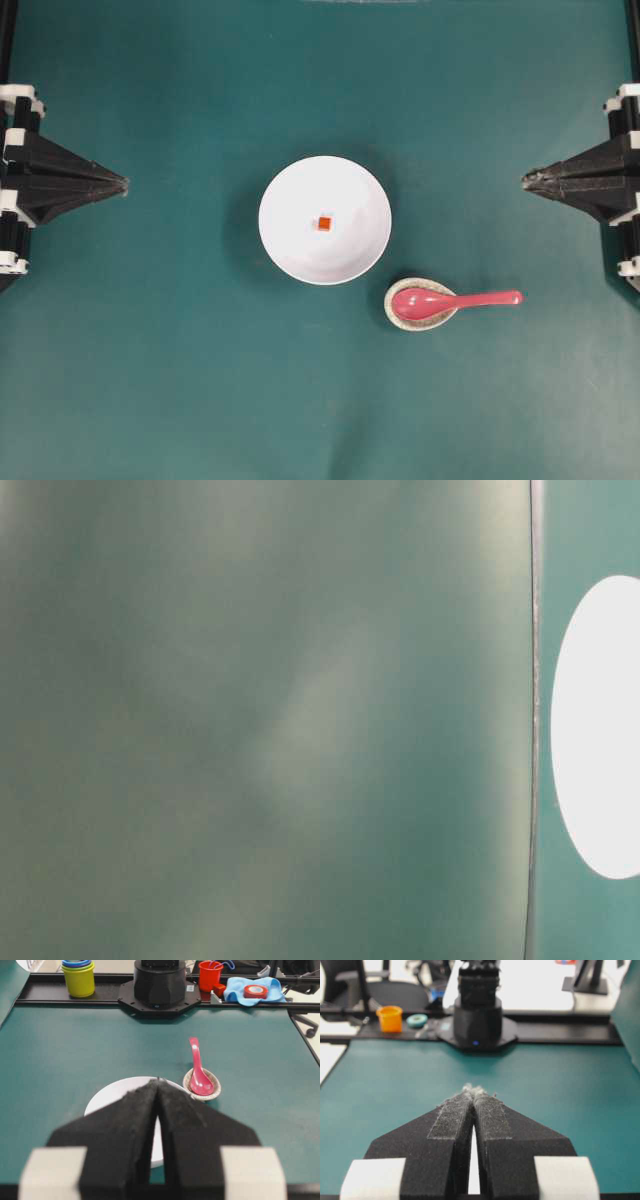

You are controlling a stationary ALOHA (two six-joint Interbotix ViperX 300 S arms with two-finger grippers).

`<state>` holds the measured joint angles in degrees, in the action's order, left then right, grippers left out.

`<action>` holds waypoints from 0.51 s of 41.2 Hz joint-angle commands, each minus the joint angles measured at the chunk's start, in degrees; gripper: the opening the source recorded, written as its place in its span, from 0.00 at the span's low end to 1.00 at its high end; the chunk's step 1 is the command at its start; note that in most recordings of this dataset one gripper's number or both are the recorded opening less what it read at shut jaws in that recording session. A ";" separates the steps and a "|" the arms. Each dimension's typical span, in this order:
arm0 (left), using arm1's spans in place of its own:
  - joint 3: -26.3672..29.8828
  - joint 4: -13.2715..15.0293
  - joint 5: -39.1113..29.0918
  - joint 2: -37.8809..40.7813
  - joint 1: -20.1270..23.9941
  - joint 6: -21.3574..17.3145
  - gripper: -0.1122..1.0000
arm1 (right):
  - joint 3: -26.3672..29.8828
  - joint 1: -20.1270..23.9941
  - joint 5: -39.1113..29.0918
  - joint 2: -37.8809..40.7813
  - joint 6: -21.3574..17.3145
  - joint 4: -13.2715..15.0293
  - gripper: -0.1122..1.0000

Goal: Grip the spoon and scoop the red block from the bowl with right arm.
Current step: 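Move the right gripper toward the pink spoon handle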

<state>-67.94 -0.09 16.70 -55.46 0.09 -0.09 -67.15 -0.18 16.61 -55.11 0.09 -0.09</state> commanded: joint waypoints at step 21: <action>2.90 -0.18 -10.55 0.88 -0.44 0.18 0.10 | 1.67 0.35 -0.09 0.79 -0.09 -0.35 0.10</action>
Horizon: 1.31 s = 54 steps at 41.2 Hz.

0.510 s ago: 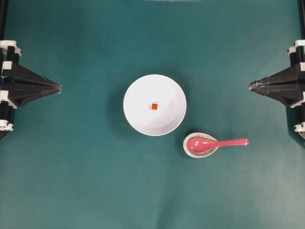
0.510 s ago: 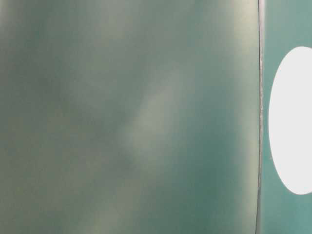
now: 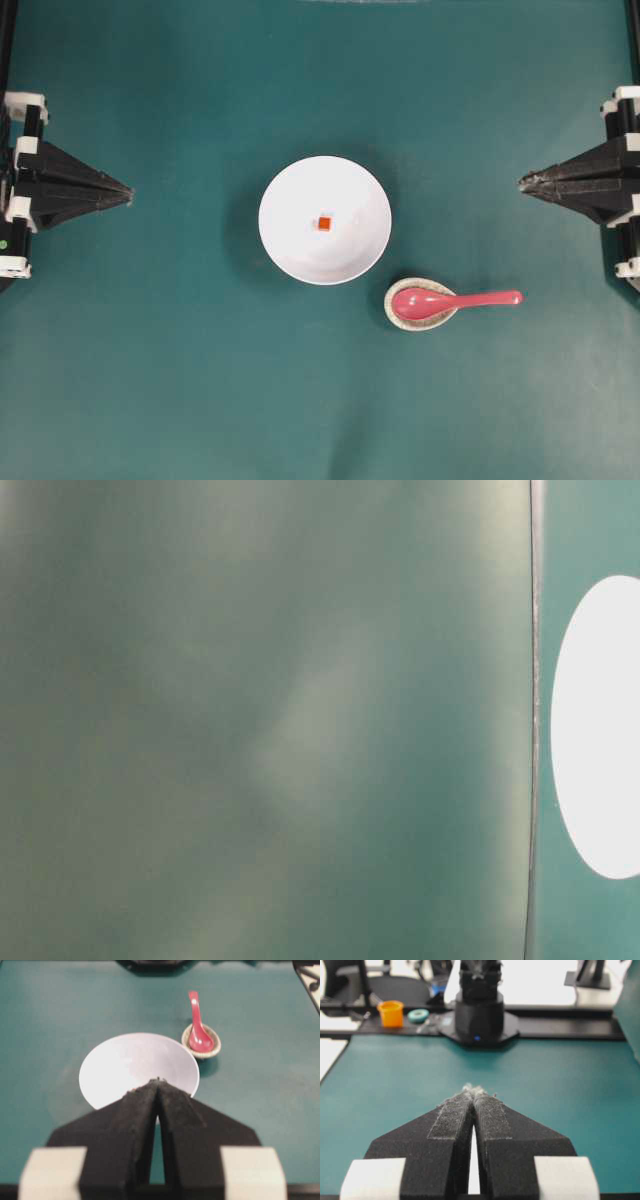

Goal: Grip the spoon and scoop the red block from the bowl with right arm.
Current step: 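Move the right gripper toward the pink spoon handle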

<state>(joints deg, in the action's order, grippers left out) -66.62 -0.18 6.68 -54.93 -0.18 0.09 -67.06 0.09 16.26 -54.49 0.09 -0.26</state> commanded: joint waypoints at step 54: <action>1.67 -0.09 -12.48 0.35 -0.18 0.35 0.10 | -2.64 2.99 -2.72 3.60 -5.54 -1.49 0.46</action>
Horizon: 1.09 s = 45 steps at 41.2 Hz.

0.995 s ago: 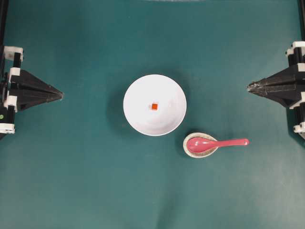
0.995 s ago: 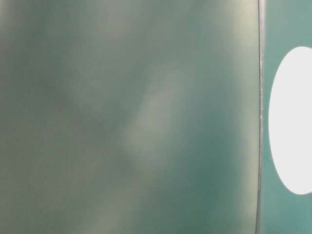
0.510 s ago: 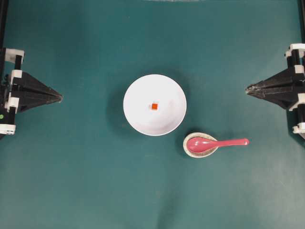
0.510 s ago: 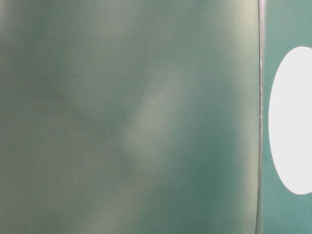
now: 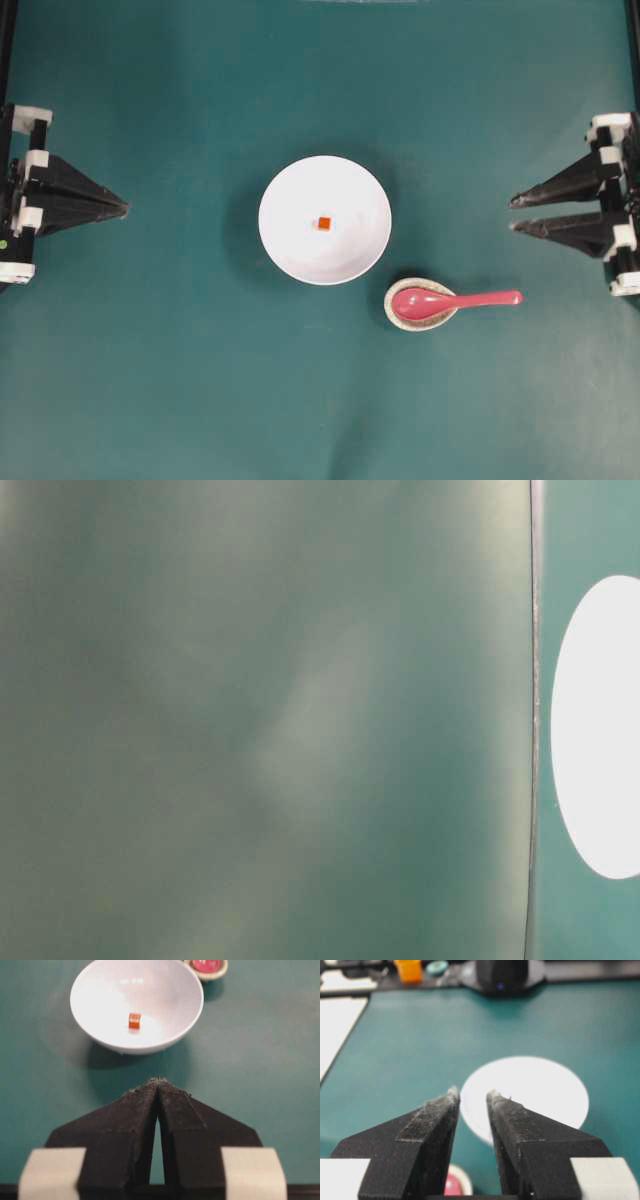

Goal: Grip the spoon and scoop the red block from the bowl with right arm.
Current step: 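Move the right gripper toward the pink spoon handle, then lower the right gripper onto the spoon handle and close it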

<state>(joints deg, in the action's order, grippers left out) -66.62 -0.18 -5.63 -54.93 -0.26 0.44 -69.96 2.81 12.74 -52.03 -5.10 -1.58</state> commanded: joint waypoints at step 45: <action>1.49 -0.26 -0.79 0.44 -0.18 -0.44 0.10 | -14.24 14.24 37.79 26.46 -0.44 -11.69 0.54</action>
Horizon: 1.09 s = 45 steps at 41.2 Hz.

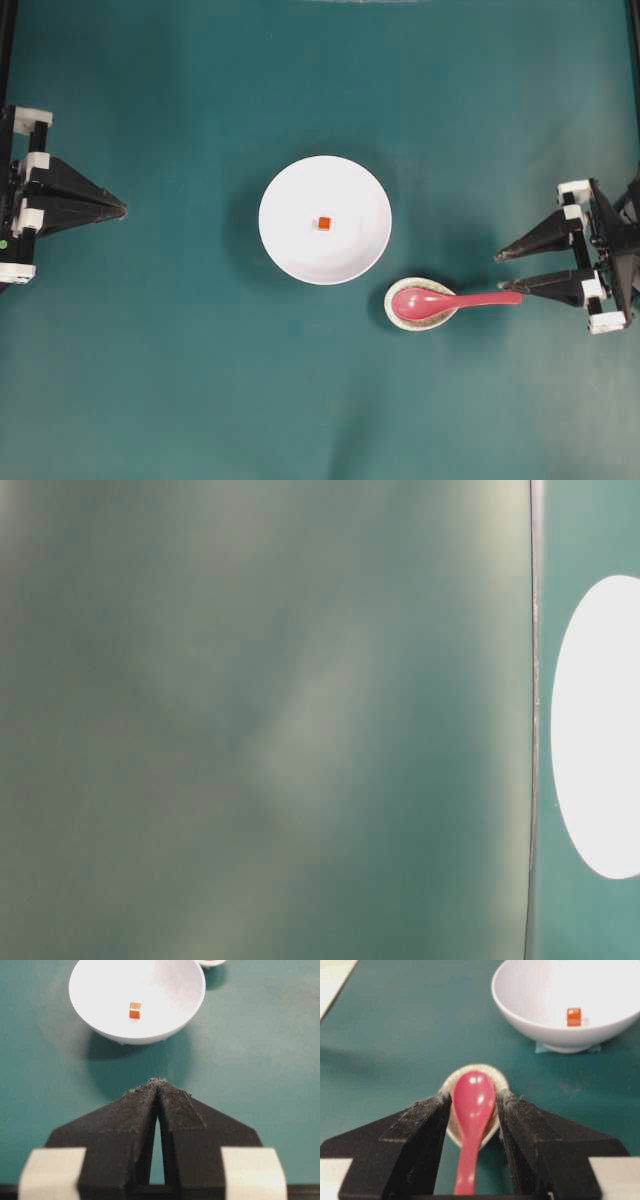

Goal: Grip the spoon and scoop the red block from the bowl with right arm.
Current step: 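Lower the right gripper onto the spoon handle and close it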

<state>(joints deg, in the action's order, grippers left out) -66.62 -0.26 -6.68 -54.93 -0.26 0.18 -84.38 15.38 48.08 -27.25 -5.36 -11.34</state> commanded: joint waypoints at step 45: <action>1.49 -0.18 -0.35 0.44 -0.09 0.00 0.10 | 1.49 17.75 20.39 30.32 -2.81 -19.16 0.54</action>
<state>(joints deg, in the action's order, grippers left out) -66.62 -0.35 -7.29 -54.93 -0.26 0.09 -82.97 32.96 67.68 3.16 -7.82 -30.23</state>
